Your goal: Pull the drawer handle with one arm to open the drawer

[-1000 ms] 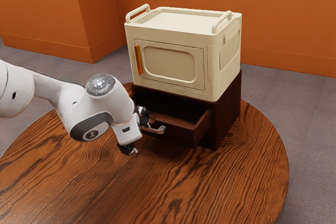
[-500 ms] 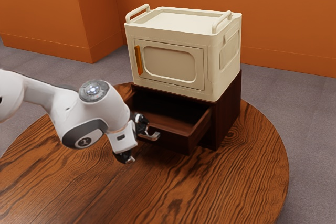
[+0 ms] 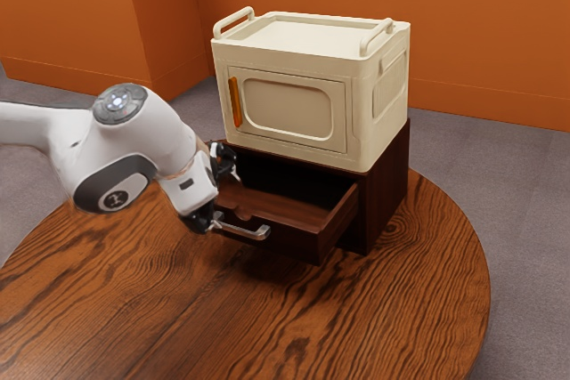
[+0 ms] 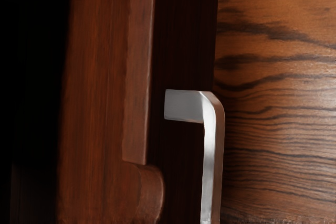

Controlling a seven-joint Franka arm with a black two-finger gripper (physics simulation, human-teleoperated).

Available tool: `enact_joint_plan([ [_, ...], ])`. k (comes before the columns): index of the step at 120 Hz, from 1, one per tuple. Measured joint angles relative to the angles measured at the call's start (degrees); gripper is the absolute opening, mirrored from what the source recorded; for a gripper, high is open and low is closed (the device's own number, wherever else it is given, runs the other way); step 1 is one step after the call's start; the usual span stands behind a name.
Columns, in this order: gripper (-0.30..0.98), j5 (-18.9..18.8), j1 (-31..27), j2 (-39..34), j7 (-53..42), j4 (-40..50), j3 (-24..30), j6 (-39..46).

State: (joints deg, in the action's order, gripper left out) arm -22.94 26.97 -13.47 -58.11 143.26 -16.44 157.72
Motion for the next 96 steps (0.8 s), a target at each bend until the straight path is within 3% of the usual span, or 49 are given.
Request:
enact_joint_plan([
  [24, 0.69, 1.40, 2.76, -0.19, 7.40, -10.26, 0.63, -15.09],
  [32, 0.69, 3.29, 2.51, 0.21, 10.42, -18.35, 3.98, -22.81],
  [49, 0.69, 7.07, -2.21, 0.81, 17.43, -31.16, 10.75, -38.88],
  [68, 0.69, 9.66, -10.09, 1.13, 25.31, -37.78, 17.33, -51.43],
  [96, 0.69, 10.75, -11.99, 5.24, 35.99, -47.91, 18.54, -62.39],
])
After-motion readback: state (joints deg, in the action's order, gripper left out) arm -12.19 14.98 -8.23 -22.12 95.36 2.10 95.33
